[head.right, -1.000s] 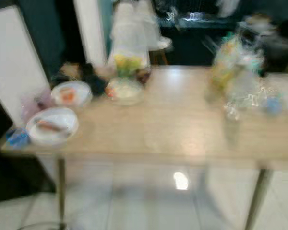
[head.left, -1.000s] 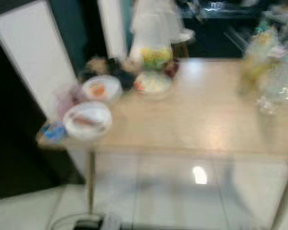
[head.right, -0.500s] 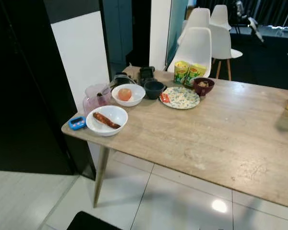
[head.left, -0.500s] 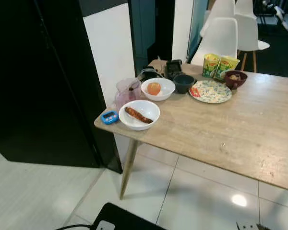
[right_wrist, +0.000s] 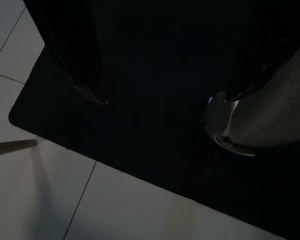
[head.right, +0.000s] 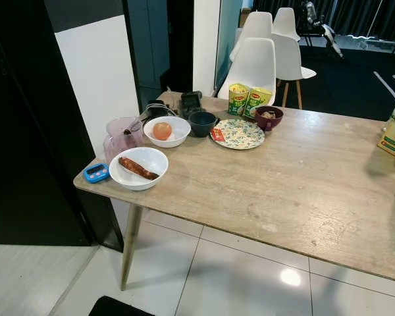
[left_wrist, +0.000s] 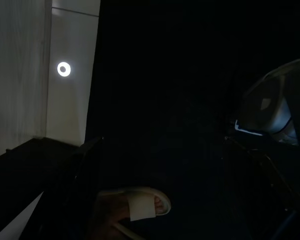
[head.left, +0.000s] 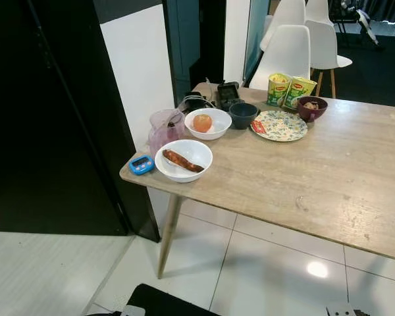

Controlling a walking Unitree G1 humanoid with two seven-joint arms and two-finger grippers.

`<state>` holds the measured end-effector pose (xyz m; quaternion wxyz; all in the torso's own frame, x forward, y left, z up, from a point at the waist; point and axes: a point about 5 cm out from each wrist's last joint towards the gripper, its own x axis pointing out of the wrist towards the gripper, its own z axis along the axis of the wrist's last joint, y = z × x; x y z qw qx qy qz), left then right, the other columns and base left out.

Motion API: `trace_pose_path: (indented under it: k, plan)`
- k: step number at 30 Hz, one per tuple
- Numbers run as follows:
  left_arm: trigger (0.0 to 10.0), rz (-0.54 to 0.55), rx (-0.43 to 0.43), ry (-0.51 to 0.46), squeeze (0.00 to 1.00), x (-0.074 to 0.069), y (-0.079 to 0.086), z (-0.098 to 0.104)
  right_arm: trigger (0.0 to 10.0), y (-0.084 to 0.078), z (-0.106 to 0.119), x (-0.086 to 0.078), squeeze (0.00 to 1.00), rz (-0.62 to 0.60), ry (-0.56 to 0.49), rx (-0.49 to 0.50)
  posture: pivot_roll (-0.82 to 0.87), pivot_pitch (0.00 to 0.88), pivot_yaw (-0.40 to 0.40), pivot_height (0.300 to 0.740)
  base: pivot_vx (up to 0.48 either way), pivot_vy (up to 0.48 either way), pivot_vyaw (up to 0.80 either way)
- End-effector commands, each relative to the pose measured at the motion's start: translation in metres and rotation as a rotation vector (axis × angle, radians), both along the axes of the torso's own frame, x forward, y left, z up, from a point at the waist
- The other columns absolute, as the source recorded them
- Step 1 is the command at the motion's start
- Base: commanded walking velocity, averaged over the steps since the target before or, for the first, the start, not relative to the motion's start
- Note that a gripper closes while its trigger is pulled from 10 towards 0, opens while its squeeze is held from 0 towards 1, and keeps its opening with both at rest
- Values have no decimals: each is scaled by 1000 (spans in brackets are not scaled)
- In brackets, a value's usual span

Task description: Restocking fridge

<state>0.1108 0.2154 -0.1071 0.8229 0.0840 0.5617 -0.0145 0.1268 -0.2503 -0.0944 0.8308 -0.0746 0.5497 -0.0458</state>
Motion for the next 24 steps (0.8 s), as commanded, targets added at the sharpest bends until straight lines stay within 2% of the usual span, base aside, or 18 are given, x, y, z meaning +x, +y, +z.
trace_pose_path:
  k: [1,5,7,11,21,24]
  plan:
    - [10000,11,14,16,0,-5,6,0,10000,-4,0,-3,0,-48,-2,-5,34,0,-15,740,0,0,0]
    - [10000,14,8,16,0,-5,5,-1,10000,-19,5,-4,0,-114,-19,-37,34,0,-15,740,0,0,0]
    - [10000,12,6,16,0,-4,4,-1,10000,-23,6,-2,0,-104,-23,-46,32,0,-19,740,0,0,0]
    - [10000,7,2,14,0,-3,2,-1,10000,-18,7,2,0,-56,-33,12,31,0,-19,740,0,0,363]
    - [10000,-7,-32,20,0,-3,-5,-2,10000,-13,6,6,0,-33,-39,20,35,0,-22,740,0,0,725]
    - [10000,-88,-70,38,0,-4,-15,-3,10000,-12,6,4,0,-31,-34,25,35,0,-23,740,0,0,725]
